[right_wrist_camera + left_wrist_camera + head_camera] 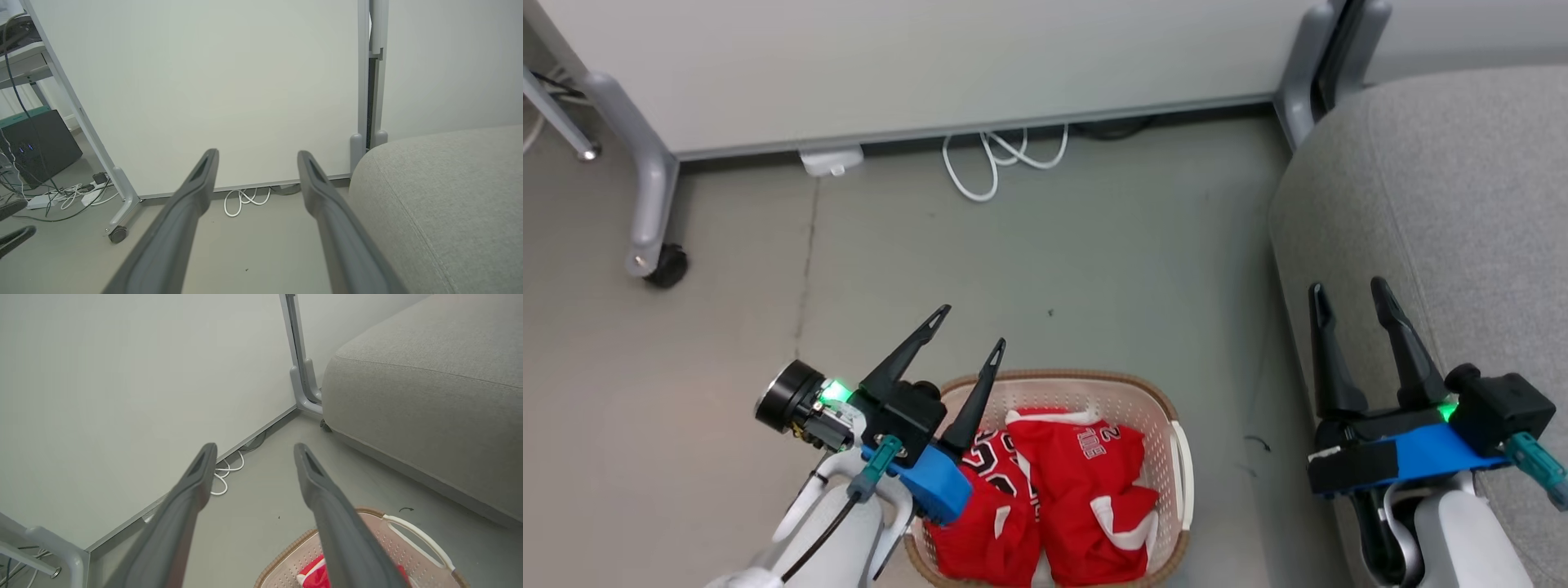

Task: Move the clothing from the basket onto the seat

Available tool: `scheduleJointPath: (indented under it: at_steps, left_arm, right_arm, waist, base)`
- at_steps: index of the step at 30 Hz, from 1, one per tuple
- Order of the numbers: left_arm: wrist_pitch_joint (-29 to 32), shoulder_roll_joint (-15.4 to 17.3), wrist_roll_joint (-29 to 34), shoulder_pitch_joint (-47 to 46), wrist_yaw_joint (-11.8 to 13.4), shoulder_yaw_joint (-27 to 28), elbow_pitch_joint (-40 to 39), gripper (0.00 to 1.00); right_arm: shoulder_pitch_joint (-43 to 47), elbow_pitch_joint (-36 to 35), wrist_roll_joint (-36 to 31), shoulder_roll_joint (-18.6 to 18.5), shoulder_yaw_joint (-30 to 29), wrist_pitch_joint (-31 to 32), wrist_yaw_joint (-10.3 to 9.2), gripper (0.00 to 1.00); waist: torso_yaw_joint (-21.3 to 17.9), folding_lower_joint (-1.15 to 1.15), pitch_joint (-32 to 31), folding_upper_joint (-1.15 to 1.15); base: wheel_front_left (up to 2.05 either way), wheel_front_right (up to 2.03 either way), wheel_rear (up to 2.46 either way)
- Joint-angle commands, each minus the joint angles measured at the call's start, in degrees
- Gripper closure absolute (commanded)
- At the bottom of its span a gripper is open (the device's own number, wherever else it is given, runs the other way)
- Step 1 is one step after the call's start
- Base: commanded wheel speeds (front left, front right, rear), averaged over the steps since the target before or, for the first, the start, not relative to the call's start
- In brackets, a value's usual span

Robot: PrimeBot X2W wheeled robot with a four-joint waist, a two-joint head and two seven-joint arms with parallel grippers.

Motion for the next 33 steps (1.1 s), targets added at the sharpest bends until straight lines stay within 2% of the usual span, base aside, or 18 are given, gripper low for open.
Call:
scheduleJointPath:
  at_steps: [1,6,16,28,33]
  left_arm:
    - [-0.2,0.4,-0.1,-1.4,-0.3,-0.7,0.8,0.00]
    - [-0.2,1.4,-1.3,-5.9,-0.3,-6.5,6.5,0.00]
    - [-0.2,3.0,-5.3,-16.1,-0.3,-22.3,19.5,0.00]
    - [0.3,0.5,-10.3,-27.0,-0.3,-41.7,37.8,0.00]
    - [1.7,-0.7,-10.5,-30.1,-0.4,-46.2,41.7,0.00]
  right_arm:
    - [-0.9,-0.4,-0.3,-0.3,0.0,-0.2,0.11,0.00]
    - [-3.3,-1.4,-0.8,-0.3,0.1,-0.2,0.10,0.00]
    - [-8.1,-3.2,-1.8,-0.2,0.8,-0.2,0.07,0.00]
    - [-12.8,-4.9,-2.4,-0.3,1.5,-0.2,0.07,0.00]
    - [-14.1,-5.9,-2.8,-0.2,1.2,-0.2,0.07,0.00]
  waist:
    - [-0.9,-0.01,2.8,0.00]
    - [-2.0,-0.01,7.5,0.00]
    - [-3.4,-0.01,15.7,0.00]
    - [-5.2,-0.01,25.6,0.00]
    - [-5.9,-0.01,29.9,0.00]
  base:
    - [0.00,0.00,0.00]
    - [0.00,0.00,0.00]
    - [0.00,0.00,0.00]
    - [0.00,0.00,0.00]
    - [0.00,0.00,0.00]
